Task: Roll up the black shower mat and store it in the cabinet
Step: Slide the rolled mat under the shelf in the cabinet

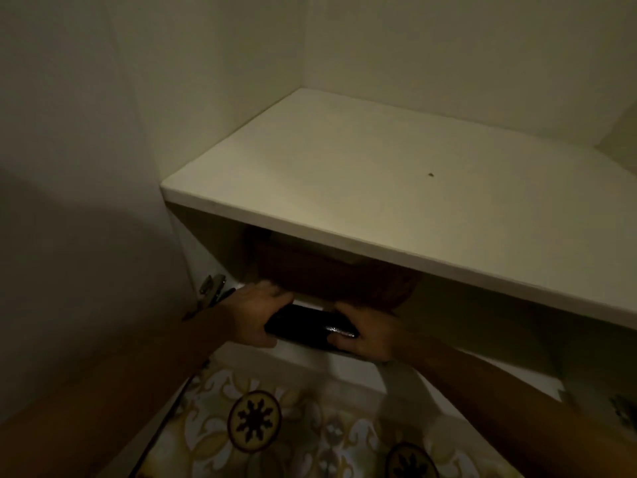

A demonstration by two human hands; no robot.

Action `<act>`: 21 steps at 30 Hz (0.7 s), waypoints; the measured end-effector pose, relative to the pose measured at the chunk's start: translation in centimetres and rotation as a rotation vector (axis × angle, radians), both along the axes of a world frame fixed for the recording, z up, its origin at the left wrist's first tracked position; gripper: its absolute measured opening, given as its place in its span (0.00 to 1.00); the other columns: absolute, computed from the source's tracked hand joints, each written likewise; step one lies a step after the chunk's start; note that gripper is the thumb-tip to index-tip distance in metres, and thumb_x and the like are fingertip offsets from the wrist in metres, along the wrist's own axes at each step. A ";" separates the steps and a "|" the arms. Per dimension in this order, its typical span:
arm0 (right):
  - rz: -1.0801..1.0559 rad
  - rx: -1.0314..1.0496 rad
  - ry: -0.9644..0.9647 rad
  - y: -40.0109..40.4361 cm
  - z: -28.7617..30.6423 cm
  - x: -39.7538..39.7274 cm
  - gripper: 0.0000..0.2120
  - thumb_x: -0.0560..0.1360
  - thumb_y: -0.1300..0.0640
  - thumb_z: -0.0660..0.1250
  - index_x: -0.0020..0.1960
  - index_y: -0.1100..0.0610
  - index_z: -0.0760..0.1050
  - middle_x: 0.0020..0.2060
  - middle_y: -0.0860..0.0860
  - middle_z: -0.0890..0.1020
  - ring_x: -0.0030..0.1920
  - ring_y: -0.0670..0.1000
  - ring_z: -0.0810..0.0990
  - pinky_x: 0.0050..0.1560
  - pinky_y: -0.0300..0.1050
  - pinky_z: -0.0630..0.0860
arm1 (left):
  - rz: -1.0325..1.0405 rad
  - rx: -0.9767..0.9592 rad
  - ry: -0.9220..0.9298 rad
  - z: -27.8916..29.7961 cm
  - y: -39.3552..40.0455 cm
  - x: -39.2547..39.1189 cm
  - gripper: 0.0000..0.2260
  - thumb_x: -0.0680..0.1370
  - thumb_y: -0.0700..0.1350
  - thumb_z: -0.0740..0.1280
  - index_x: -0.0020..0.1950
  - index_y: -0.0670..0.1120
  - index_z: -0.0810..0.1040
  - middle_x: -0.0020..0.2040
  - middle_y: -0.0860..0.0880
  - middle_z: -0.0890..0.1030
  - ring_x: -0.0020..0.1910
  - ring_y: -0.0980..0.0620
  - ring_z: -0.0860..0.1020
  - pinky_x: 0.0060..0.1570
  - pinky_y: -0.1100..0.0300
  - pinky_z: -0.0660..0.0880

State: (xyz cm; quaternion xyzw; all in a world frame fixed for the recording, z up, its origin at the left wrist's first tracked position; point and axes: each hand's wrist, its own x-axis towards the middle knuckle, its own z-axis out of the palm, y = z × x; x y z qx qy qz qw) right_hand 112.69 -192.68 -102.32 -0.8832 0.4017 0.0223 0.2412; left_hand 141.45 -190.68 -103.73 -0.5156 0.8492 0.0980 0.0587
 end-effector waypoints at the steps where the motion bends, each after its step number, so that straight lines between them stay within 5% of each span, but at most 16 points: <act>1: -0.007 -0.122 0.018 0.5 -0.5 -0.1 0.25 0.77 0.33 0.59 0.69 0.43 0.64 0.60 0.51 0.76 0.53 0.54 0.80 0.51 0.50 0.80 | 0.006 -0.004 -0.015 0.0 -0.2 0.1 0.32 0.66 0.63 0.66 0.67 0.55 0.65 0.56 0.47 0.72 0.55 0.47 0.69 0.49 0.54 0.66; 6: 0.003 -0.555 0.103 3.1 -2.6 0.2 0.31 0.78 0.37 0.57 0.76 0.53 0.66 0.60 0.59 0.77 0.53 0.61 0.79 0.46 0.51 0.77 | -0.015 -0.055 -0.083 -0.3 -0.1 0.2 0.41 0.64 0.64 0.68 0.71 0.51 0.58 0.60 0.47 0.70 0.56 0.47 0.68 0.53 0.53 0.66; 10: 0.086 -0.385 0.208 2.2 -1.9 -0.4 0.42 0.74 0.32 0.64 0.79 0.53 0.55 0.68 0.59 0.69 0.62 0.61 0.73 0.58 0.52 0.74 | -0.029 0.013 -0.131 0.4 -0.4 0.4 0.45 0.64 0.59 0.74 0.72 0.53 0.52 0.64 0.45 0.68 0.59 0.46 0.69 0.57 0.50 0.72; 14: 0.058 -0.257 0.143 0.9 -0.5 -0.5 0.41 0.73 0.38 0.69 0.78 0.43 0.50 0.63 0.55 0.72 0.57 0.58 0.76 0.51 0.53 0.80 | 0.005 0.058 -0.038 1.3 -0.9 0.5 0.39 0.68 0.54 0.73 0.74 0.56 0.56 0.57 0.48 0.71 0.56 0.47 0.72 0.51 0.54 0.71; 17: -0.029 -0.101 0.038 0.4 0.2 -0.4 0.36 0.71 0.43 0.72 0.74 0.42 0.58 0.59 0.52 0.78 0.54 0.55 0.81 0.51 0.55 0.81 | 0.022 0.004 0.053 1.8 -1.1 0.9 0.26 0.66 0.51 0.72 0.62 0.58 0.70 0.47 0.54 0.74 0.47 0.51 0.76 0.42 0.58 0.68; 21: -0.079 0.047 -0.129 -0.1 0.7 0.9 0.27 0.70 0.48 0.76 0.65 0.45 0.69 0.53 0.49 0.80 0.52 0.52 0.81 0.52 0.56 0.80 | 0.079 -0.085 -0.072 2.0 -1.2 1.4 0.21 0.66 0.51 0.72 0.56 0.56 0.70 0.48 0.50 0.78 0.40 0.53 0.73 0.40 0.58 0.68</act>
